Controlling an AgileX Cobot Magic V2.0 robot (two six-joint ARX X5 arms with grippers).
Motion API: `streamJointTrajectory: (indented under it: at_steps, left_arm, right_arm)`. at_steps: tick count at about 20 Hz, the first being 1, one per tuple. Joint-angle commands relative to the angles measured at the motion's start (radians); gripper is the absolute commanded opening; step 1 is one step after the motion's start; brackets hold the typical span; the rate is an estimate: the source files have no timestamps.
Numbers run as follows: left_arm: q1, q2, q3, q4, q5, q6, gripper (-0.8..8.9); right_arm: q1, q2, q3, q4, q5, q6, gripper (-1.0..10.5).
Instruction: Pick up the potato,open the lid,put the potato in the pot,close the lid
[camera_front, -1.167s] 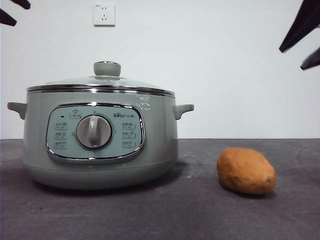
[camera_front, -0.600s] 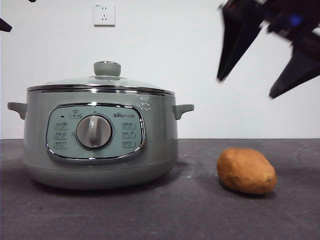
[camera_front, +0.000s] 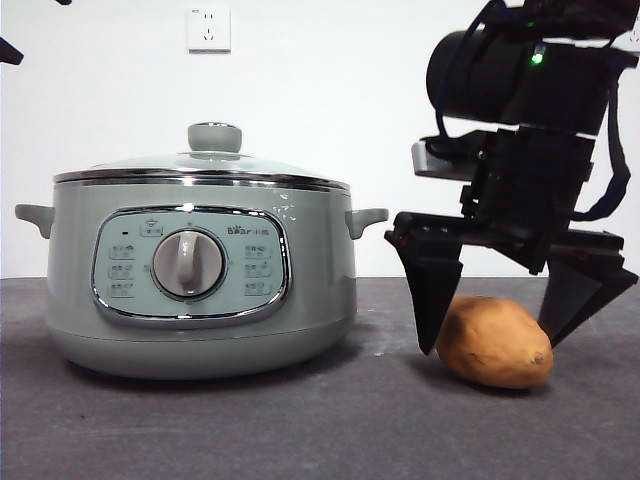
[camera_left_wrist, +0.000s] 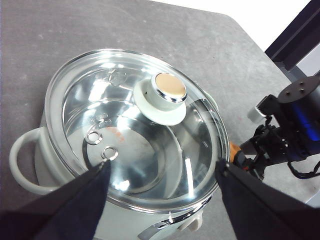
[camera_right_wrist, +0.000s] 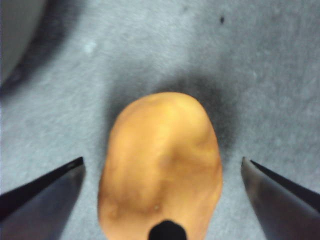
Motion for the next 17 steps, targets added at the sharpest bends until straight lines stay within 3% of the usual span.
streamJointTrajectory:
  at_steps: [1, 3, 12, 17]
  left_arm:
    - [0.0, -0.001, 0.005, 0.001, 0.006, 0.007, 3.54]
    - [0.0, -0.001, 0.005, 0.001, 0.005, 0.007, 3.54]
    - [-0.012, 0.023, 0.005, 0.043, -0.006, 0.006, 3.55]
    - [-0.121, 0.151, 0.063, 0.114, -0.122, -0.008, 4.12]
  right_arm:
    - [0.002, 0.004, 0.002, 0.009, 0.005, 0.035, 1.4]
    - [0.002, 0.003, 0.002, 0.01, 0.005, 0.034, -0.2]
    - [0.002, -0.166, 0.002, -0.105, 0.005, 0.031, -0.1]
    - [0.001, -0.33, 0.002, -0.175, 0.006, 0.031, -0.1]
